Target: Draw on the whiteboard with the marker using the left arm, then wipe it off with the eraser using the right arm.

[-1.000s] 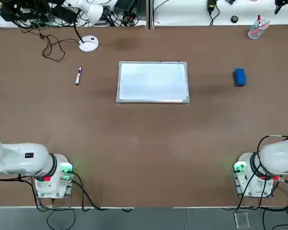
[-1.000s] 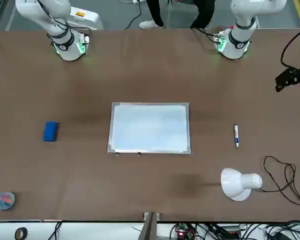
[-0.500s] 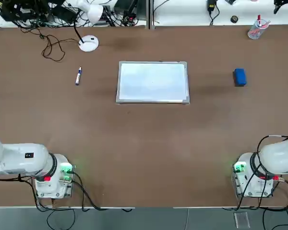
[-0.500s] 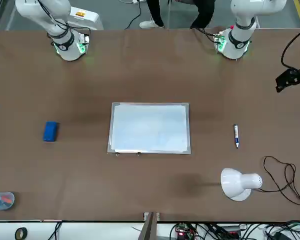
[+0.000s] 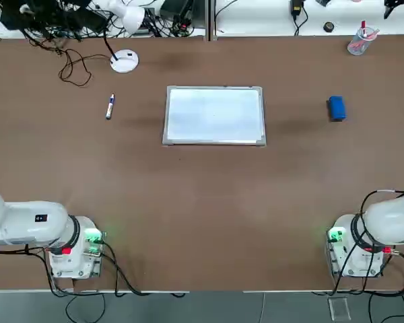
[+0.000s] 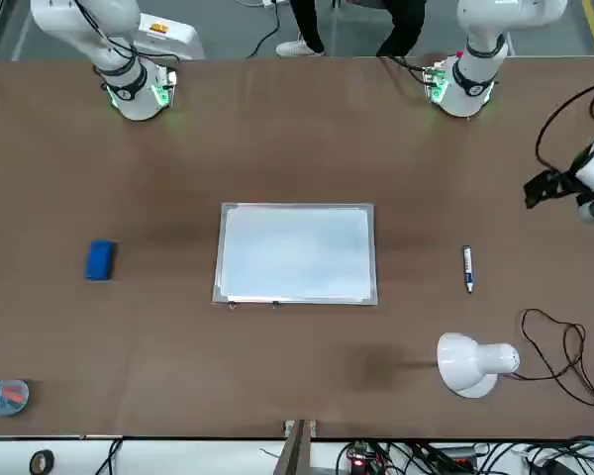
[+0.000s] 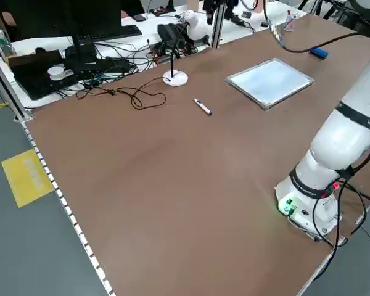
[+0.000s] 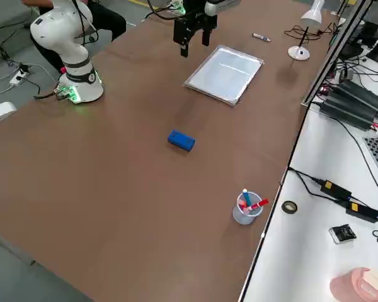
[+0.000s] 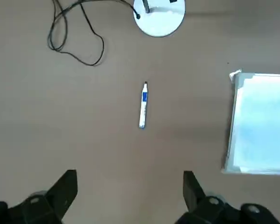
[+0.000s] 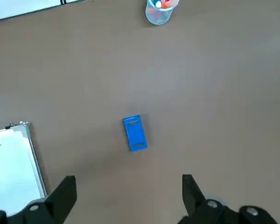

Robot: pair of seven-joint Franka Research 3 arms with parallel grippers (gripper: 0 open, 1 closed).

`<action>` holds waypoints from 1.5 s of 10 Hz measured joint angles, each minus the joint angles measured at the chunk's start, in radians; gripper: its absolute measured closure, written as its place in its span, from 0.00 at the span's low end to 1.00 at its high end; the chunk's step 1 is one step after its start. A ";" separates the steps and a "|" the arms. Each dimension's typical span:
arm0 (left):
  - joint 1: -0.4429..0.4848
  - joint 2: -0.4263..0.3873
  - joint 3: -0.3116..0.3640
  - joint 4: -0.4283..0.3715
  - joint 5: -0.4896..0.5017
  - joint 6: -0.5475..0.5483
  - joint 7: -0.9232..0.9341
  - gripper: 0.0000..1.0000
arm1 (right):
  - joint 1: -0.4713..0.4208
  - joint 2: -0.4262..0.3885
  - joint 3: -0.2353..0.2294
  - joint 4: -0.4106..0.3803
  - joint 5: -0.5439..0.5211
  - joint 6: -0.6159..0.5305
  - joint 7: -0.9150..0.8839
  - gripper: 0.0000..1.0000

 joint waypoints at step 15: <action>0.030 0.270 0.003 -0.519 0.058 0.888 -0.051 0.10 | 0.011 0.000 0.002 -0.002 0.000 0.011 0.004 0.00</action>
